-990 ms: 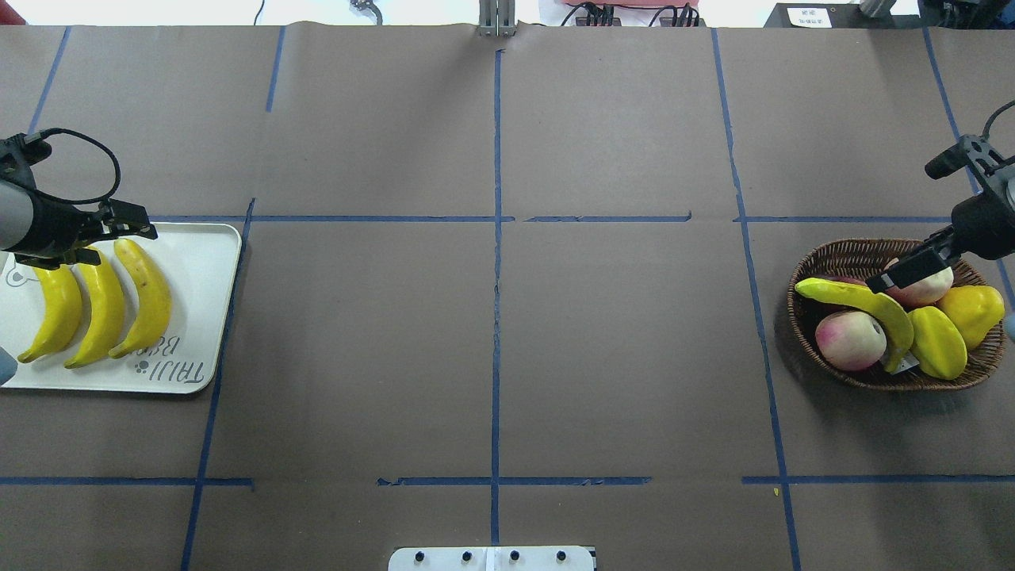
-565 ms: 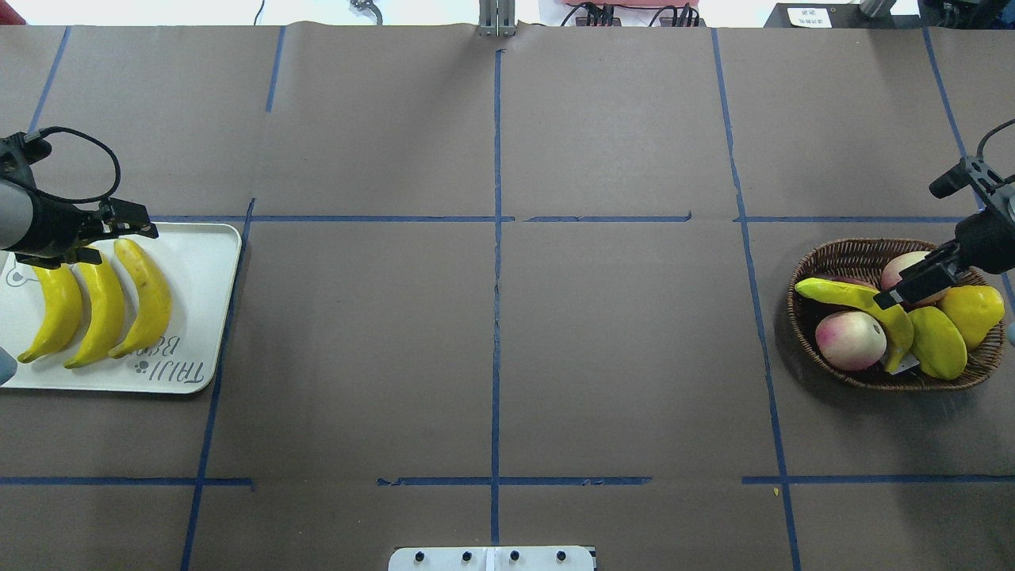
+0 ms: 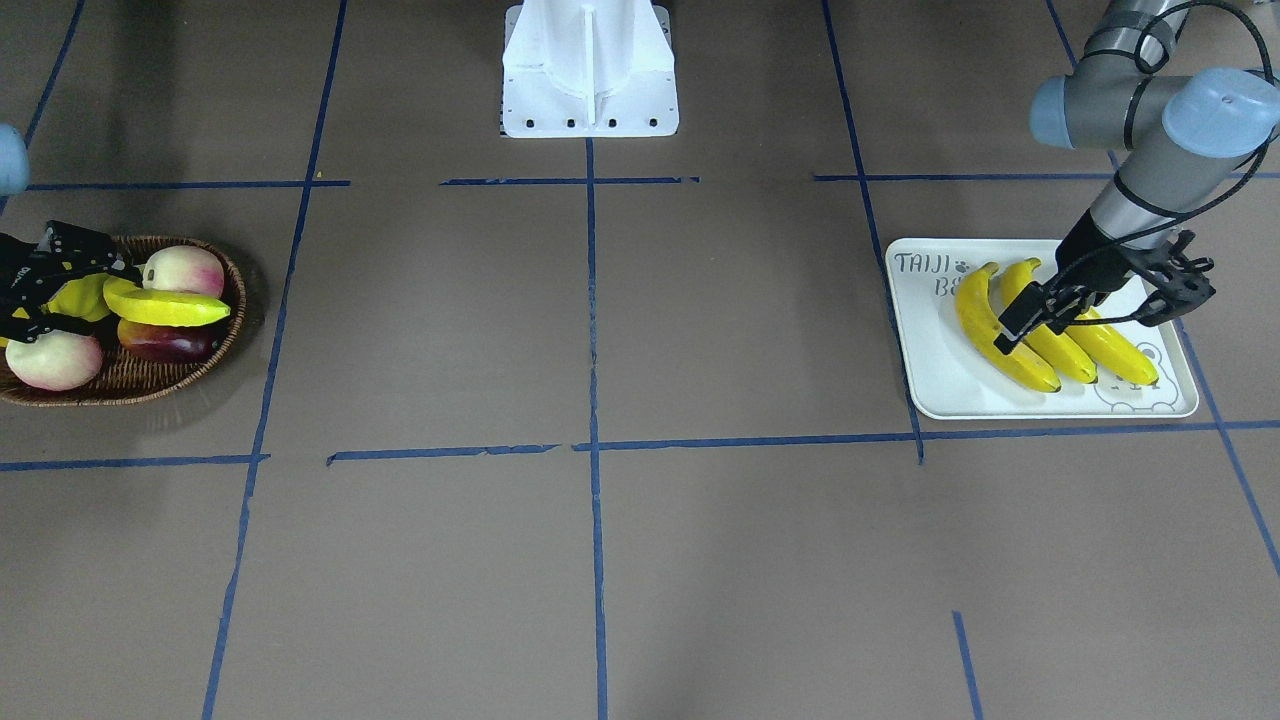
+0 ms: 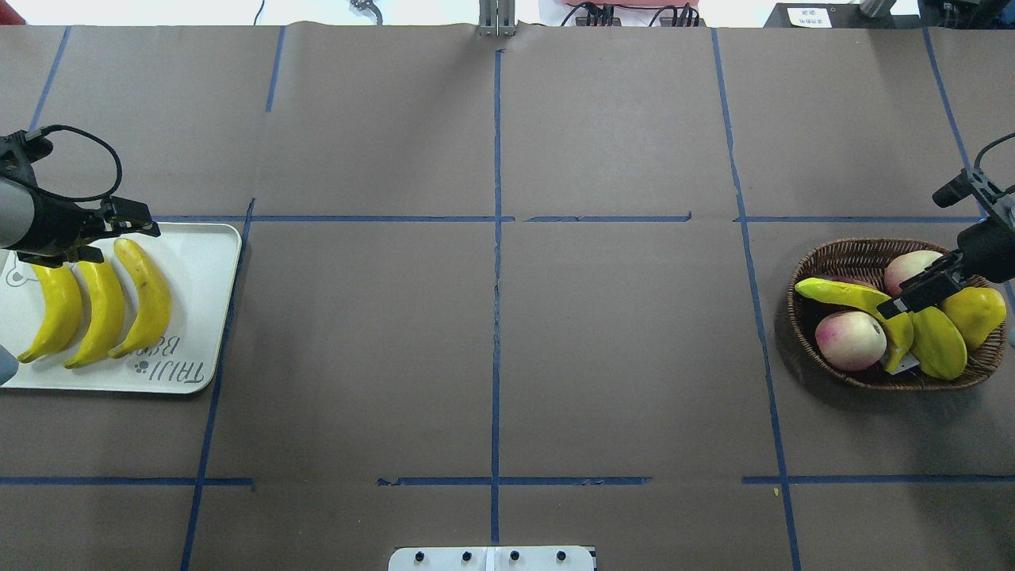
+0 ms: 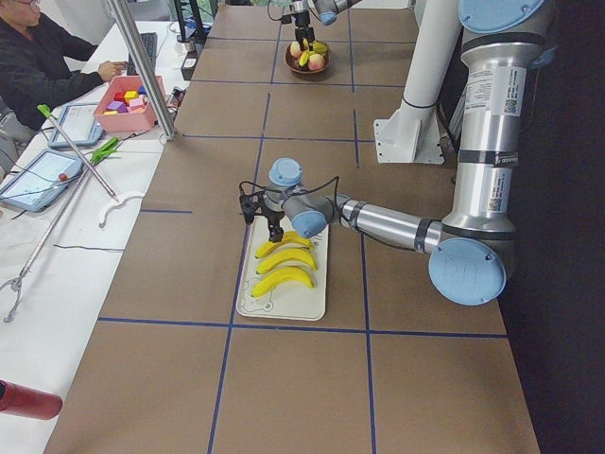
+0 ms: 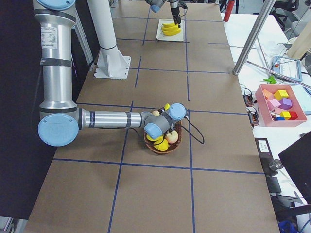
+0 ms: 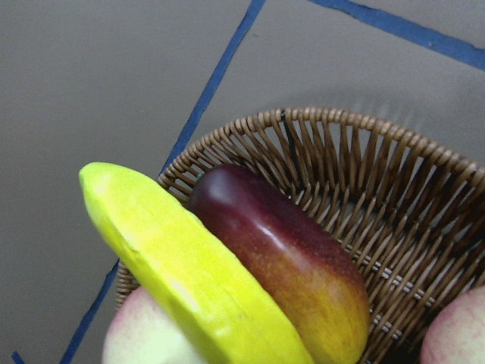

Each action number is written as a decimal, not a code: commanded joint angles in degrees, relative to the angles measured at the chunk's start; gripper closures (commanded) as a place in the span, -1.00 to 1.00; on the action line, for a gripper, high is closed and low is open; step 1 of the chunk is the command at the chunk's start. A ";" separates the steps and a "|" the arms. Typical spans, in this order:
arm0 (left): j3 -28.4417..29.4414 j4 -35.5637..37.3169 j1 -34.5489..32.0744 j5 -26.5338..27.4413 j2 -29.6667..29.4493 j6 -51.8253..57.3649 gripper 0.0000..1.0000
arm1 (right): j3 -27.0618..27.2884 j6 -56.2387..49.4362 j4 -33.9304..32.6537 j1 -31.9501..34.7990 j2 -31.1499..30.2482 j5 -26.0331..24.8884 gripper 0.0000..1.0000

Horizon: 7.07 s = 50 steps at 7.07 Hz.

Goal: Transfer all bananas from basket to plate

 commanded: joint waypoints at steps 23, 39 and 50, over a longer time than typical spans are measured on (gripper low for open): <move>-1.79 0.18 -0.07 -4.04 -0.27 -0.45 -0.99 | 0.15 0.31 0.46 0.26 -0.09 2.78 1.00; -1.53 -15.74 18.02 7.29 -26.10 -35.69 -0.99 | 12.81 59.46 0.37 -27.94 30.14 -28.22 0.97; 3.22 -16.35 23.65 15.12 -31.74 -37.18 1.00 | 13.16 60.52 0.29 -30.15 31.11 -28.77 0.93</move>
